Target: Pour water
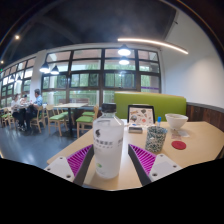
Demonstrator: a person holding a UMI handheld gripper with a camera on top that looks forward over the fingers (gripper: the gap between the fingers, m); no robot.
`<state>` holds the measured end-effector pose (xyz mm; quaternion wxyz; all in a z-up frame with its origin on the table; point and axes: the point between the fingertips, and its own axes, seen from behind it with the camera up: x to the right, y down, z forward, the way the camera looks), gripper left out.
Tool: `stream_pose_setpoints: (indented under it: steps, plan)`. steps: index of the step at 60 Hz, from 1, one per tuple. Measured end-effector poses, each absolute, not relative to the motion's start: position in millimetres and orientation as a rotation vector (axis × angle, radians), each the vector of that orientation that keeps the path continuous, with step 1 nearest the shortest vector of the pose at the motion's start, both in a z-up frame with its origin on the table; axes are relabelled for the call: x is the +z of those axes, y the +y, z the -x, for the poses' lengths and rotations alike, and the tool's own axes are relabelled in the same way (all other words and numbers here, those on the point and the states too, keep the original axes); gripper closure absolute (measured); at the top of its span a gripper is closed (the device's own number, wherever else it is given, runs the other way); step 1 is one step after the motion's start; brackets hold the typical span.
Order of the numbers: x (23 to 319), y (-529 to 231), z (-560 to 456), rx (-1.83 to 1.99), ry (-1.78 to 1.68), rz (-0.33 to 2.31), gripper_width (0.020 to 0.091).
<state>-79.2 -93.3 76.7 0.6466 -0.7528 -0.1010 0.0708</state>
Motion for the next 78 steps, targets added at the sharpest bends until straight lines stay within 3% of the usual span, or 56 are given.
stream_pose_setpoints:
  steps: [7, 10, 20, 32, 43, 49, 54, 62, 67, 78]
  plan:
    - [79, -60, 92, 0.13, -0.205, 1.711, 0.0335]
    - [72, -50, 96, 0.103, -0.194, 1.731, 0.0518]
    - [68, -29, 86, 0.034, -0.111, 1.737, 0.0551]
    - [67, -23, 89, 0.036, -0.103, 1.711, 0.0704]
    - [70, -12, 93, 0.154, -0.056, 1.774, 0.0703]
    - [86, 18, 92, 0.405, 0.115, 1.778, 0.0702]
    - [116, 34, 96, 0.738, 0.359, 1.753, 0.0704]
    - [137, 75, 73, 1.241, 0.791, 1.563, 0.07]
    - [166, 77, 68, 1.474, 1.031, 1.38, 0.0698]
    - [155, 102, 31, 1.667, 1.344, 1.086, 0.0689]
